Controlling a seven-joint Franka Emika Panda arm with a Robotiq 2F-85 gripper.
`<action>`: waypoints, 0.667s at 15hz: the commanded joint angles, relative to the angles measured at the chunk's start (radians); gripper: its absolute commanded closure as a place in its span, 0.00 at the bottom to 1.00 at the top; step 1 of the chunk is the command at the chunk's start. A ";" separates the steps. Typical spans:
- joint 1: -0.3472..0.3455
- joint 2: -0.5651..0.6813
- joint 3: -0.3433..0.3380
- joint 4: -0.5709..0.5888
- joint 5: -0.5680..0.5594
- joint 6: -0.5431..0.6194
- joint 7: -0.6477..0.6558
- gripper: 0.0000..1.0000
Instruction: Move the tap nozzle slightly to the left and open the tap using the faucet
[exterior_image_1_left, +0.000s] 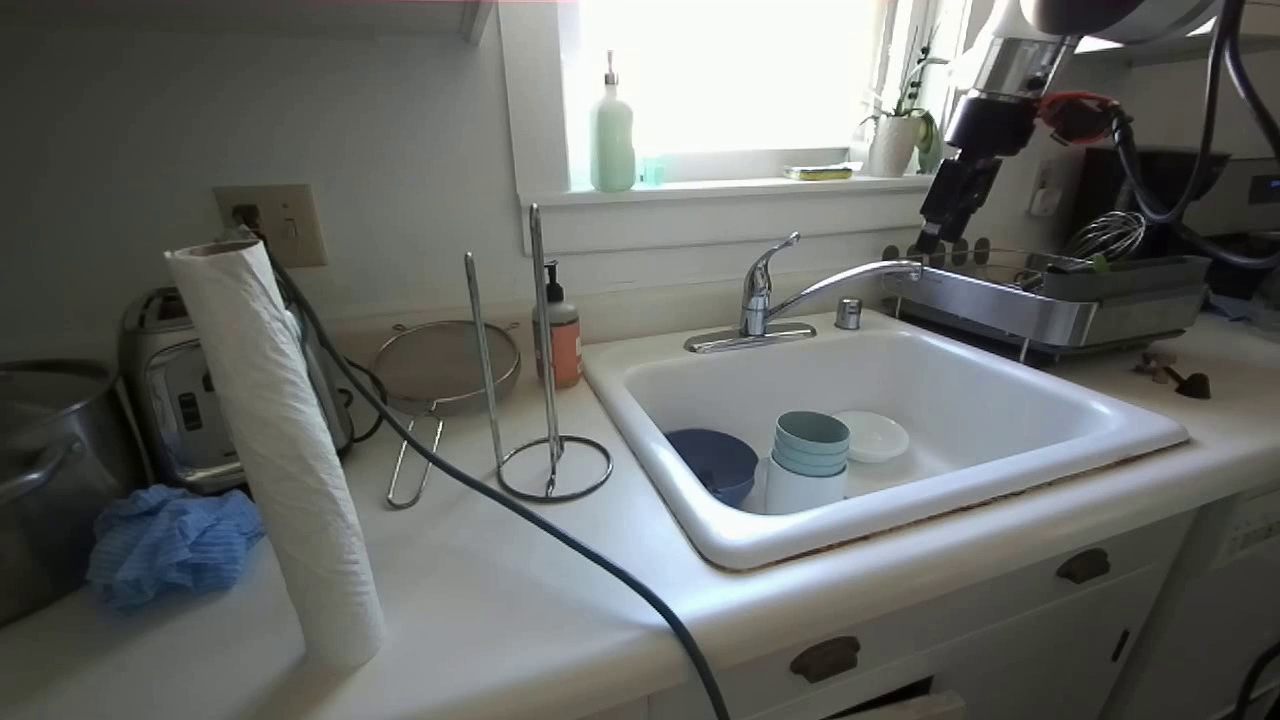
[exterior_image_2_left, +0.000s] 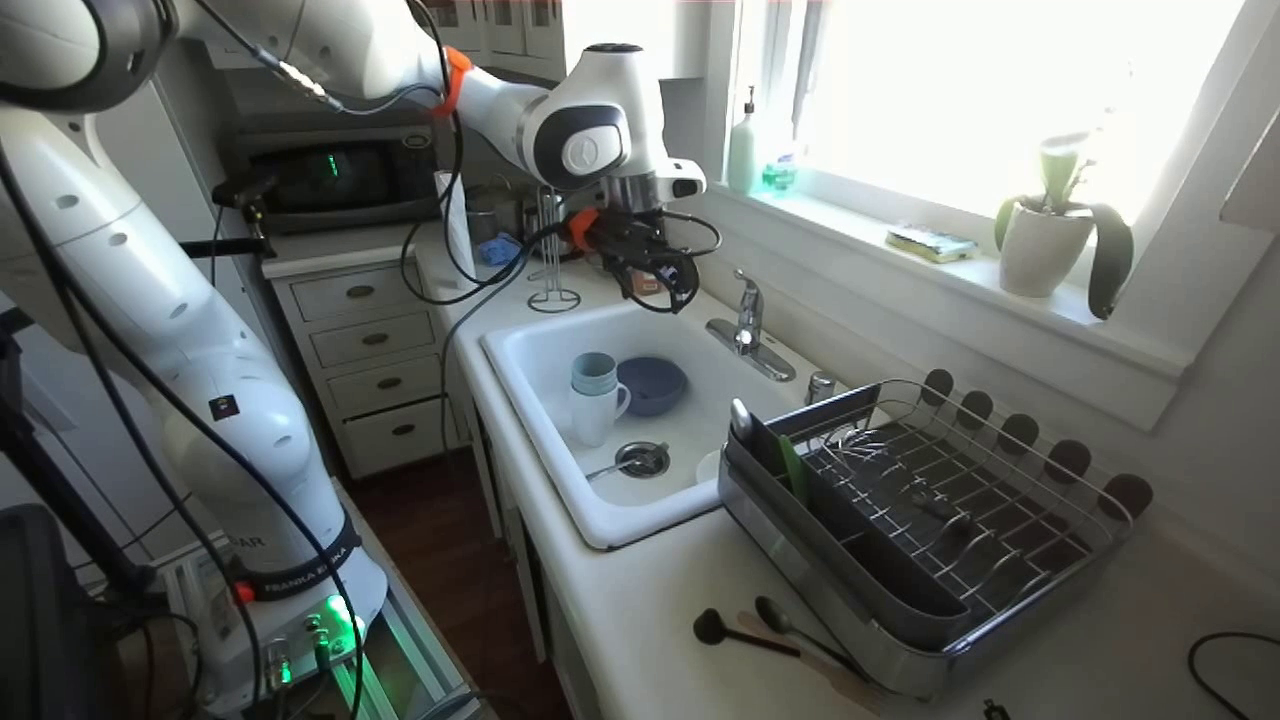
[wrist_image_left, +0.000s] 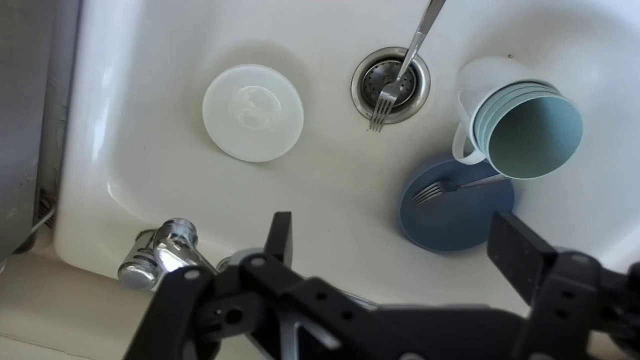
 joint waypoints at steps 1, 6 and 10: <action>-0.006 0.061 -0.023 0.060 0.006 0.001 -0.149 0.00; -0.020 0.160 -0.065 0.142 0.069 0.035 -0.386 0.00; -0.054 0.242 -0.065 0.198 0.161 0.079 -0.525 0.00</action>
